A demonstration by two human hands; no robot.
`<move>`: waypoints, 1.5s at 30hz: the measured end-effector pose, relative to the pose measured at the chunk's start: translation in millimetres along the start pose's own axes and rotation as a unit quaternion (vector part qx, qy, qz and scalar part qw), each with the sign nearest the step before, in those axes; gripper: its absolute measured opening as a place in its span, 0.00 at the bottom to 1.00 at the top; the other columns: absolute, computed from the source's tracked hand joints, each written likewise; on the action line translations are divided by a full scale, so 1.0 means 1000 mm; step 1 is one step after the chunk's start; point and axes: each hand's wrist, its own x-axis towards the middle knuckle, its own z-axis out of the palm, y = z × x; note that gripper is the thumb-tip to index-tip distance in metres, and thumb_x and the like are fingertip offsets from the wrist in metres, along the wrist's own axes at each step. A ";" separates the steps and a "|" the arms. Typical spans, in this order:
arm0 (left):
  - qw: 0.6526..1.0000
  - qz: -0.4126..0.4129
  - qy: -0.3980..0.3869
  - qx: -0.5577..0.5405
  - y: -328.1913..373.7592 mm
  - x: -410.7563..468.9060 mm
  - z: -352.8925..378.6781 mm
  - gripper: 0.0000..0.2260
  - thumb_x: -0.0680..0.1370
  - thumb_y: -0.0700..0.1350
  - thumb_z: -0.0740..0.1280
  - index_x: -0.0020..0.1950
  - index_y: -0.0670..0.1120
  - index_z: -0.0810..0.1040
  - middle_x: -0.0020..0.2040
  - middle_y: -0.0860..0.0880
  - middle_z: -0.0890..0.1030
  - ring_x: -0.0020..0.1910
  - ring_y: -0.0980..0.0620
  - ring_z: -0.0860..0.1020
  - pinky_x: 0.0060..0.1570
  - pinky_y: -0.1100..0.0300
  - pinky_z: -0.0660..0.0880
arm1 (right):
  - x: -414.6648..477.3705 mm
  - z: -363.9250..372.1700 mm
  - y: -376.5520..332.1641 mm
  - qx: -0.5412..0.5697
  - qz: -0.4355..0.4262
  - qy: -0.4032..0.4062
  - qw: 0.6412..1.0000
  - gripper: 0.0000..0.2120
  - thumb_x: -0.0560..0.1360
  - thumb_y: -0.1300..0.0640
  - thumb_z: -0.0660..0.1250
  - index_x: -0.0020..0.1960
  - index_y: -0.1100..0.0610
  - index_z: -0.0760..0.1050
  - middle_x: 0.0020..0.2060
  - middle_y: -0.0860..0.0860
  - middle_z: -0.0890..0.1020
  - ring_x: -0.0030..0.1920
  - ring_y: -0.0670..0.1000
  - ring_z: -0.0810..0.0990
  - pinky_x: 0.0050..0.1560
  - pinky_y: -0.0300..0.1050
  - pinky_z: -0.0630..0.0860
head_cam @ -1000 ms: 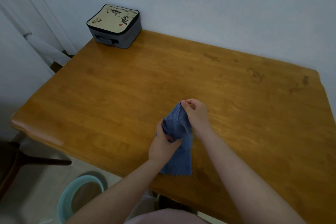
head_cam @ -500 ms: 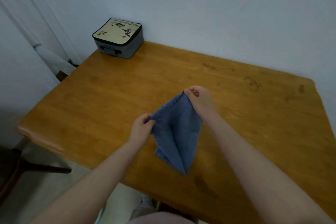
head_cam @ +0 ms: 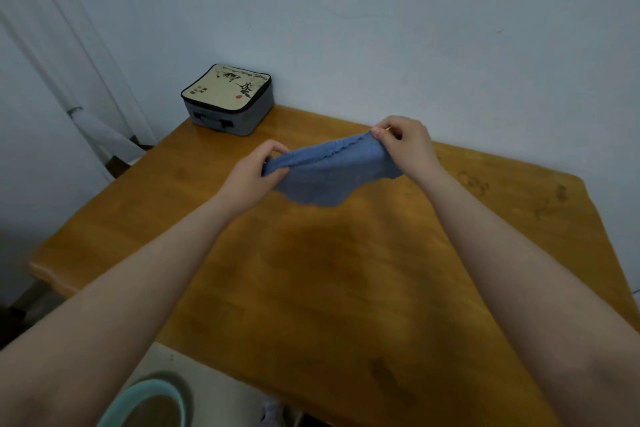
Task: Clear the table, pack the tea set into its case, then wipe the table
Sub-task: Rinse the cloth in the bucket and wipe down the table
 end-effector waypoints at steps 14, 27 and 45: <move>0.950 -0.153 -0.270 -0.023 -0.080 -0.177 0.063 0.10 0.80 0.45 0.65 0.43 0.40 0.79 0.33 0.52 0.72 0.30 0.61 0.69 0.33 0.67 0.64 | -0.222 0.051 0.075 0.025 0.134 -0.334 0.933 0.13 0.70 0.54 0.76 0.53 0.47 0.79 0.50 0.45 0.81 0.50 0.45 0.78 0.51 0.39 0.74; 0.972 -0.157 -0.165 -0.058 -0.090 -0.184 0.073 0.14 0.80 0.50 0.63 0.40 0.43 0.75 0.29 0.52 0.69 0.28 0.59 0.67 0.32 0.59 0.62 | -0.219 0.064 0.085 -0.079 0.084 -0.353 0.928 0.08 0.81 0.55 0.62 0.55 0.50 0.80 0.46 0.42 0.80 0.48 0.45 0.78 0.48 0.43 0.74; 0.966 -0.201 -0.021 0.163 -0.143 -0.102 0.096 0.10 0.77 0.57 0.66 0.53 0.54 0.74 0.43 0.57 0.76 0.39 0.58 0.74 0.32 0.60 0.74 | -0.134 0.135 0.126 -0.247 0.070 -0.193 0.947 0.17 0.77 0.49 0.67 0.65 0.54 0.76 0.52 0.53 0.77 0.56 0.54 0.74 0.51 0.48 0.73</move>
